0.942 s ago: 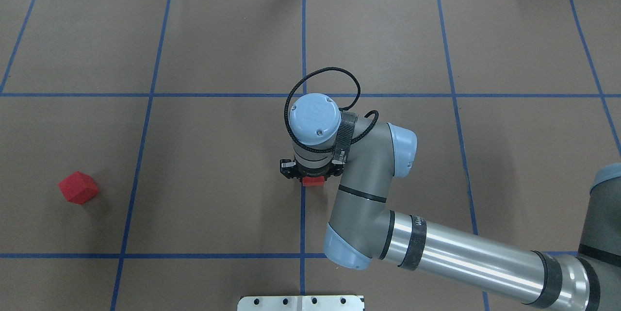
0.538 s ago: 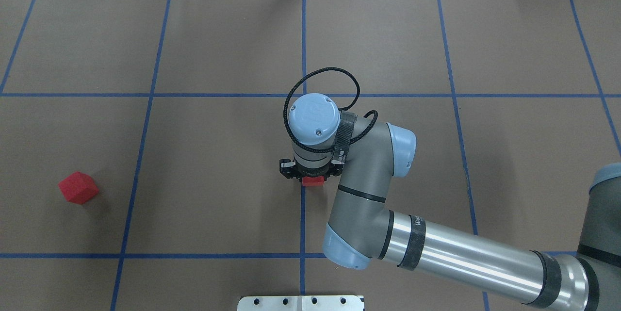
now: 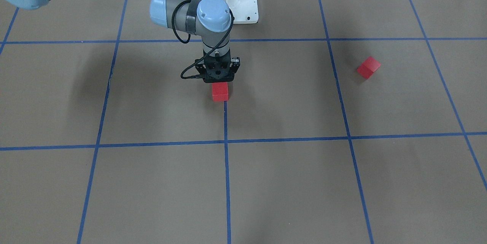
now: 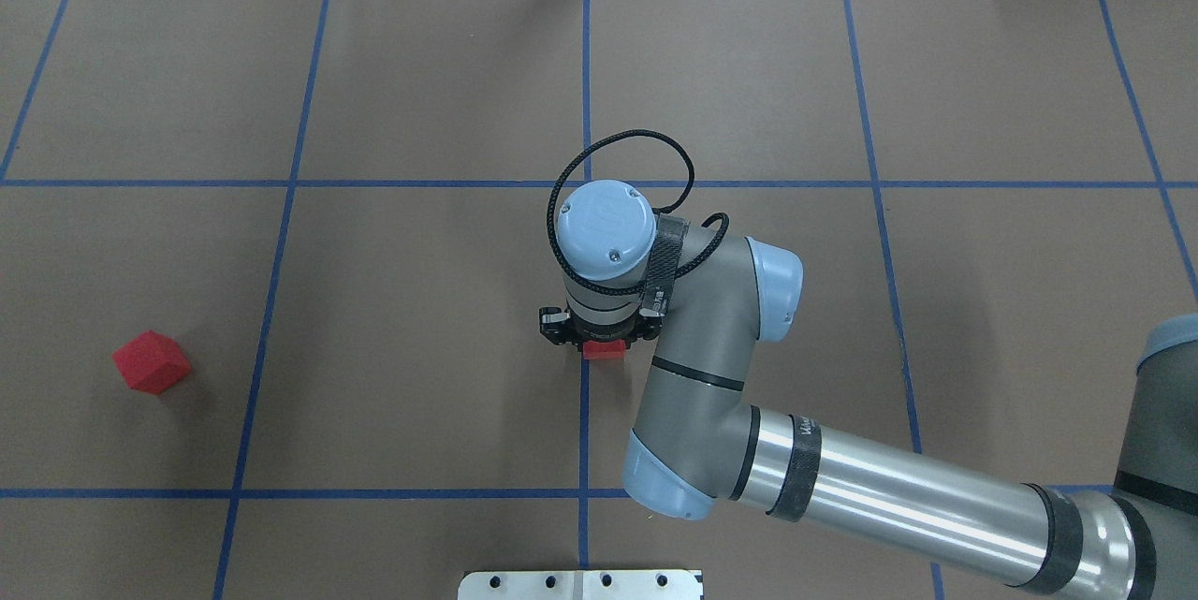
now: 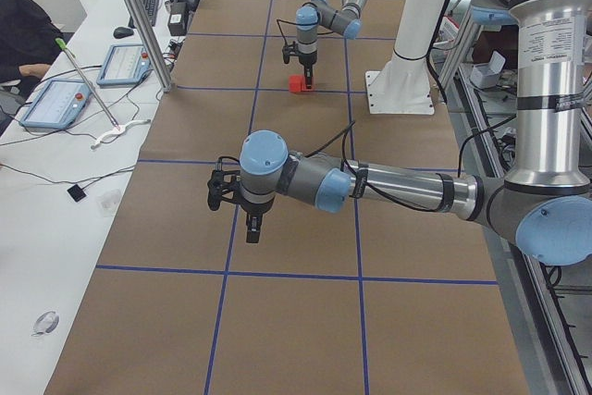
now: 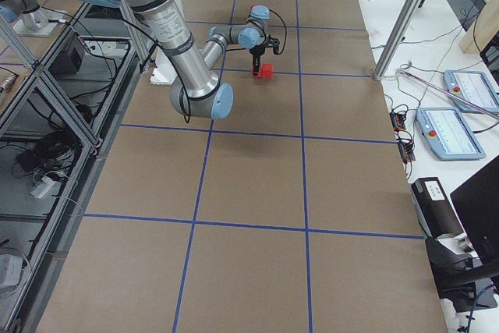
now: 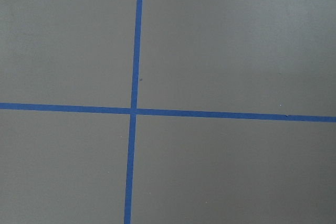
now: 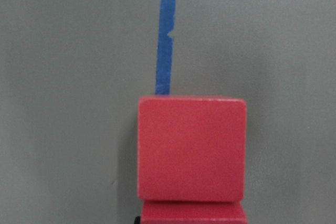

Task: Form red blocks into L shape at center
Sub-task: 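Lower the held cube beside the center cube, nearer the robot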

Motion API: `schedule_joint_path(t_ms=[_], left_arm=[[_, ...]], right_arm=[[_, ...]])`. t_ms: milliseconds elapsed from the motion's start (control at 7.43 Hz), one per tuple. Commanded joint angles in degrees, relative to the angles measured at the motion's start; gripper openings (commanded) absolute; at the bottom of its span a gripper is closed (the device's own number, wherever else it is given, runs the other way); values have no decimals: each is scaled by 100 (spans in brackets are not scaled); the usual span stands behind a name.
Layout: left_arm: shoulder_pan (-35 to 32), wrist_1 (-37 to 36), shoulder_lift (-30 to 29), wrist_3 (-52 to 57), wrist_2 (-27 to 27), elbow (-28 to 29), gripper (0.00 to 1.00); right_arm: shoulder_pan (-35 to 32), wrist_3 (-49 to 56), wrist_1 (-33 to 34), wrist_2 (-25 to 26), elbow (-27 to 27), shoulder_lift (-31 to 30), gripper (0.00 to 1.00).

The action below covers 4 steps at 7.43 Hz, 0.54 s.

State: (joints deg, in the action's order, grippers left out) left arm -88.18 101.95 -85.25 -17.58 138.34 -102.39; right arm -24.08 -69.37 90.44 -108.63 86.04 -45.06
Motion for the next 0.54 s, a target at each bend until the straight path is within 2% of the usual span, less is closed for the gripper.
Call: schedule_joint_path(t_ms=[0,135,269,404], left_arm=[[-6,0,0,0,0,0,100],[3,0,0,0,0,0,100],[3,0,0,0,0,0,100],[3,-9,0,0,139,0,100]], right_arm=[[0,20,0,0,0,-11,23],[0,20,-9,0,0,-11,57],[9,72,-9,0,0,-3,62],[0,90,-9,0,0,-11,62]])
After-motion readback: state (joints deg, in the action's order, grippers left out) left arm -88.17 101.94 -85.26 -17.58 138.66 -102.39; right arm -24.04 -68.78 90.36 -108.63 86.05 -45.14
